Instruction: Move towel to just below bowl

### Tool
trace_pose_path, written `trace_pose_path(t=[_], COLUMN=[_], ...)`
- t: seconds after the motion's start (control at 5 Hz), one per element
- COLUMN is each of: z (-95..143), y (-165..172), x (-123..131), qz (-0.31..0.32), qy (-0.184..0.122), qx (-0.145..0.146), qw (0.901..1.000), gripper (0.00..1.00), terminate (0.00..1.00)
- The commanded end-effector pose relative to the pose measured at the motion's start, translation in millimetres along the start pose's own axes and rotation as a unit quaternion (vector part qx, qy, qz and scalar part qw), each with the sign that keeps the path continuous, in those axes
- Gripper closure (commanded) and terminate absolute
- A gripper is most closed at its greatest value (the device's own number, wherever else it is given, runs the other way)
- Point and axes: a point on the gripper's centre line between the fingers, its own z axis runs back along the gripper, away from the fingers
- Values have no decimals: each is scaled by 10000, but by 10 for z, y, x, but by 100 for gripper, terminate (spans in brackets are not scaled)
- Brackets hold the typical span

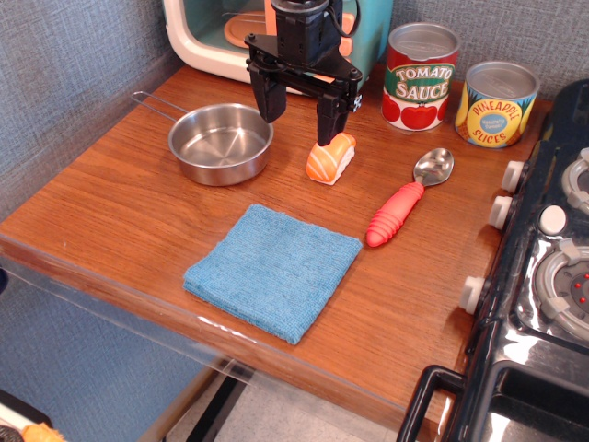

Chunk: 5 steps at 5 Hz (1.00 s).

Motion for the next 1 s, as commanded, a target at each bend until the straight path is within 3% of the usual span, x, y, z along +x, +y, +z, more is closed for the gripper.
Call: trace_pose_path(t=[0.0, 0.4, 0.8], z=[0, 56, -282], y=[0, -239, -348], x=[0, -464, -791], qz=[0, -271, -404], qy=[0, -75, 335], qx=[0, -149, -108], qw=[10000, 9995, 9986], gripper=[0, 0, 0], terminate=[0, 0, 0])
